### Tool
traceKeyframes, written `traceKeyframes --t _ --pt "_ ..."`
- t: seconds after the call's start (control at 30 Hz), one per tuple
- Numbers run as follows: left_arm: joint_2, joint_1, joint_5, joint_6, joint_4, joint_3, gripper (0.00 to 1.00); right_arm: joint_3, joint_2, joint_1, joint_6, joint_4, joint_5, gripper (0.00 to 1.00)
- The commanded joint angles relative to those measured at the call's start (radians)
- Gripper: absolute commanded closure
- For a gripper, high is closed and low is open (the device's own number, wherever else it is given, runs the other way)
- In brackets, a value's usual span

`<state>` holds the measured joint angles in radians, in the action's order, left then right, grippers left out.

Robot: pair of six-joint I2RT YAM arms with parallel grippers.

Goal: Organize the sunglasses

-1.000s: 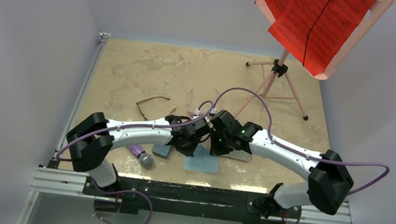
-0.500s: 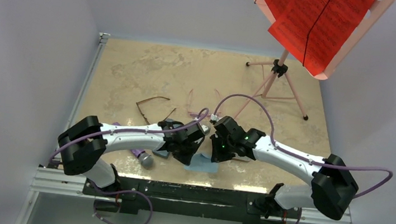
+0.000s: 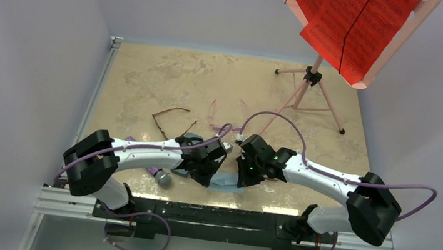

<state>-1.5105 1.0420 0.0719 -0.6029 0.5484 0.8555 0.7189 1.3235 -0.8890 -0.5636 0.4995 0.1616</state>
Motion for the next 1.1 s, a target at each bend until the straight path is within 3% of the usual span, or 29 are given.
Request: traceKeyframes --t 0.0,0.8,0.93,1.07 --pt "0.031 0.009 0.003 0.028 0.012 0.001 1.00 -0.008 -0.019 -0.002 0.017 -0.017 0.018 1.00" --pt "-0.049 0.032 0.032 0.026 0.048 0.045 1.00 -0.036 0.025 -0.004 0.022 -0.044 0.039 1.00" --pt "-0.048 0.032 0.044 0.011 0.039 0.046 0.88 -0.049 0.033 -0.002 0.012 -0.056 0.046 0.98" --pt "-0.020 0.032 0.073 -0.007 0.043 0.041 0.73 -0.058 0.022 -0.003 0.002 -0.052 0.049 0.82"
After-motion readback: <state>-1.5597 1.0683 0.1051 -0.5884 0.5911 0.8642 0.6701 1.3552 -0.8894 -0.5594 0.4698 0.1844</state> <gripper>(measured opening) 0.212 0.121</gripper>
